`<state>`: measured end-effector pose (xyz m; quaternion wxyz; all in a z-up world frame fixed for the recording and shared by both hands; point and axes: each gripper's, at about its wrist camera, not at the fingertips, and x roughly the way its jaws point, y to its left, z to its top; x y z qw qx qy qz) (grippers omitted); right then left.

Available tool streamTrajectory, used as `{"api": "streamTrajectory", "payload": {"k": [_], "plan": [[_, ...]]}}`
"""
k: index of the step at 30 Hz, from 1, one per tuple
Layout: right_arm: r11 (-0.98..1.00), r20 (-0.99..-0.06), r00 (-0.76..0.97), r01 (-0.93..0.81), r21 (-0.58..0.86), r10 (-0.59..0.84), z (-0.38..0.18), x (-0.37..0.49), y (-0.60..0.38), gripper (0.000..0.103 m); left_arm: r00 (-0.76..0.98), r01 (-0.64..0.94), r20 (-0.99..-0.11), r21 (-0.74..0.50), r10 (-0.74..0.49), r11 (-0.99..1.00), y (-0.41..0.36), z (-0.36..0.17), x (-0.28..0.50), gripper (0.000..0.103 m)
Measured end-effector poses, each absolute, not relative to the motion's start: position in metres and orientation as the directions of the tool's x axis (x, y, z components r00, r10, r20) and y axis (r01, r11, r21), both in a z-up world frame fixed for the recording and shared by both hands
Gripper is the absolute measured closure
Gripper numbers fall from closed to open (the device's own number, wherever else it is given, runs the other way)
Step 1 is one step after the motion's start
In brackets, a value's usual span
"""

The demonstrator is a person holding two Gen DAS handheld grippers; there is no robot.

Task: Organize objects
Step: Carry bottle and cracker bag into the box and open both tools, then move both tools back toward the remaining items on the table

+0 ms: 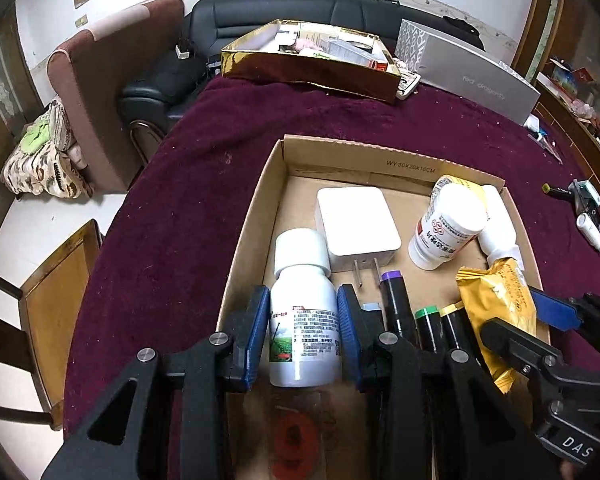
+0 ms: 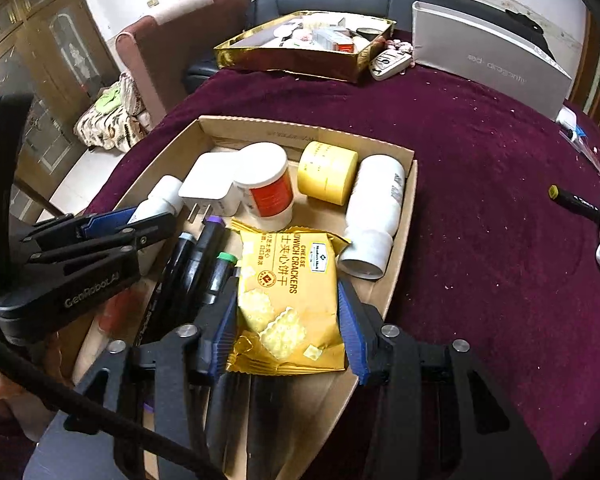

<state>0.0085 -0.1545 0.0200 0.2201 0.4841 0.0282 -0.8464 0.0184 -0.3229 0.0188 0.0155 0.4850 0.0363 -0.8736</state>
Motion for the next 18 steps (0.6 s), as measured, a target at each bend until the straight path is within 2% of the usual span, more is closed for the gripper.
{"api": "streamTrajectory", "payload": {"k": [7, 13, 16, 18], "plan": [[-0.9, -0.81, -0.447, 0.383, 0.209, -0.379, 0.029, 0.008, -0.146, 0.048, -0.556, 0.073, -0.83, -0.107, 0.049, -0.992, -0.33, 0.032, 0.03, 0.073], [-0.902, -0.752, -0.517, 0.354, 0.248, -0.41, 0.055, 0.016, -0.119, 0.041, -0.634, 0.059, -0.772, -0.093, 0.034, -0.994, -0.321, 0.07, 0.058, 0.072], [-0.904, -0.731, -0.54, 0.329, 0.272, -0.416, 0.064, 0.02, -0.097, 0.04, -0.667, 0.025, -0.742, -0.104, 0.061, -0.994, -0.303, 0.09, 0.072, 0.059], [-0.91, -0.724, -0.556, 0.306, 0.279, -0.409, 0.067, 0.021, -0.079, 0.04, -0.688, -0.023, -0.719, -0.117, 0.1, -0.993, -0.283, 0.102, 0.083, 0.057]]}}
